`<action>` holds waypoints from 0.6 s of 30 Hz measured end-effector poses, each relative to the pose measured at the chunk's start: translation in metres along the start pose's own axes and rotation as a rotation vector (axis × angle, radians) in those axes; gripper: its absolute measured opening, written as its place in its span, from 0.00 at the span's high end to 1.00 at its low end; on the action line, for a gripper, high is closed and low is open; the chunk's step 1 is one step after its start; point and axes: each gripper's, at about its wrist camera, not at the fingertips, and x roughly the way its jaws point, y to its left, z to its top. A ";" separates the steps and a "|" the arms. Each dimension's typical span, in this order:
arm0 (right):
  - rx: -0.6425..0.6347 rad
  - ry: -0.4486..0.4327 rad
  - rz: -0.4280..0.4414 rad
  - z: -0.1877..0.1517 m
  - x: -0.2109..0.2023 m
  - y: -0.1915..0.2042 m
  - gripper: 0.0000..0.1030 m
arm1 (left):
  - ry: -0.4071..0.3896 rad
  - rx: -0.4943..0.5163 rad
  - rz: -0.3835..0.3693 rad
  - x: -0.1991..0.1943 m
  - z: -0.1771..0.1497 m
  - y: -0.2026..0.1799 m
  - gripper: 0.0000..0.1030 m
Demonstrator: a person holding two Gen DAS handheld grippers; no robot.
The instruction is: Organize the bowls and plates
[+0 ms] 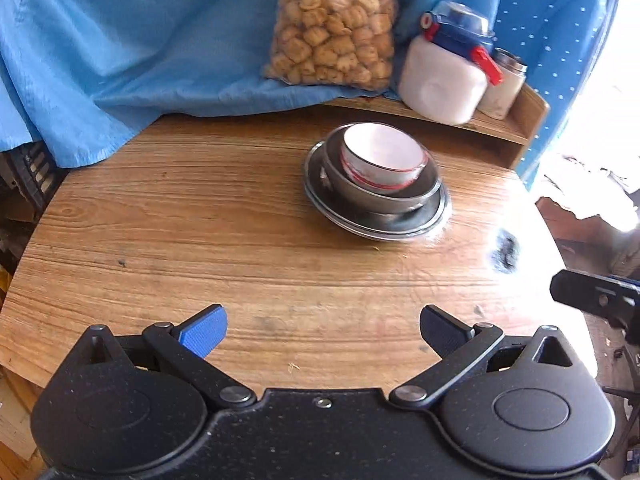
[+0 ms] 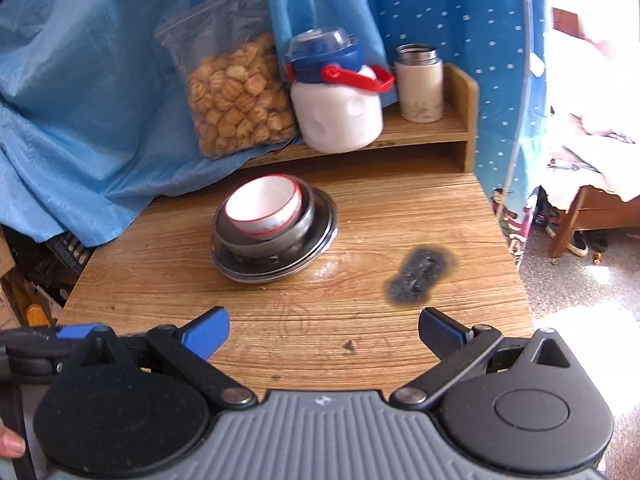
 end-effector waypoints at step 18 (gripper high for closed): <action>-0.328 0.137 0.168 -0.002 0.006 -0.059 0.00 | 0.011 -0.209 0.209 -0.024 -0.034 -0.077 0.01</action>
